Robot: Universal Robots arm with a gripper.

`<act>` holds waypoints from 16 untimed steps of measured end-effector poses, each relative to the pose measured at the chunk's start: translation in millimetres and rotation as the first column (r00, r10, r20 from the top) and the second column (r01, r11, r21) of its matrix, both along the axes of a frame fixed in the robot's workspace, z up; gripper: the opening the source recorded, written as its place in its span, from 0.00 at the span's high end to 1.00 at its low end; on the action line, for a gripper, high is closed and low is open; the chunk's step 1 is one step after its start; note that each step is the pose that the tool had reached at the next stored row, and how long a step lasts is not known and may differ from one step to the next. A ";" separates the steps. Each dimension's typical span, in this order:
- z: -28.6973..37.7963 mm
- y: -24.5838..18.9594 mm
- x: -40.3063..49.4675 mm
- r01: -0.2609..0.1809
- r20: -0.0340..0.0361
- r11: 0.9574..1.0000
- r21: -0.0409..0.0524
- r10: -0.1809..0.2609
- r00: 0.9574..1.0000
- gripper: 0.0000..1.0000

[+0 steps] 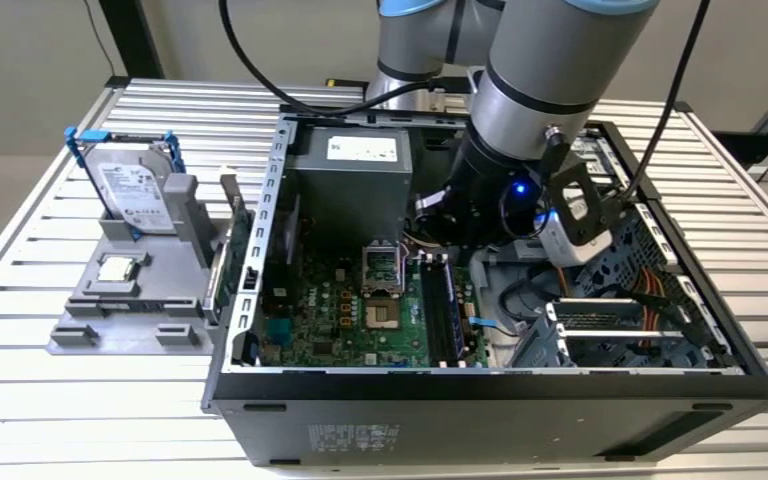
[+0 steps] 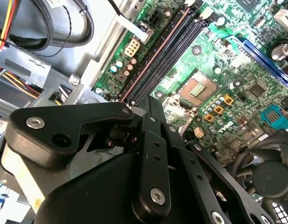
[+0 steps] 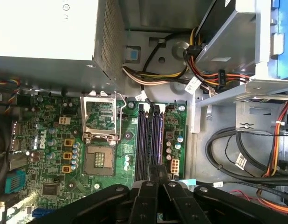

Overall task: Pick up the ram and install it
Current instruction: 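Press down the ram until it locks into place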

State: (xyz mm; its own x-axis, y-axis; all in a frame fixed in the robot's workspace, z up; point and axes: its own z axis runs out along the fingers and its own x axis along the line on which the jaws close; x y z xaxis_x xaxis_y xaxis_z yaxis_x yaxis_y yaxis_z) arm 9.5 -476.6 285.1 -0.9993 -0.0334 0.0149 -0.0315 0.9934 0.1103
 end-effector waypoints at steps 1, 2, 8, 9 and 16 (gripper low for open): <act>0.0 0.0 0.0 0.000 -0.002 1.000 0.000 0.000 1.000 1.00; 0.0 0.0 0.0 0.000 -0.004 1.000 0.000 0.000 1.000 1.00; -0.3 0.0 -0.1 -0.016 -0.006 1.000 0.000 0.016 1.000 1.00; -0.5 0.0 0.0 -0.024 -0.006 1.000 0.000 0.024 1.000 1.00; -2.2 0.0 -0.1 -0.090 -0.006 0.996 0.000 0.090 0.996 1.00</act>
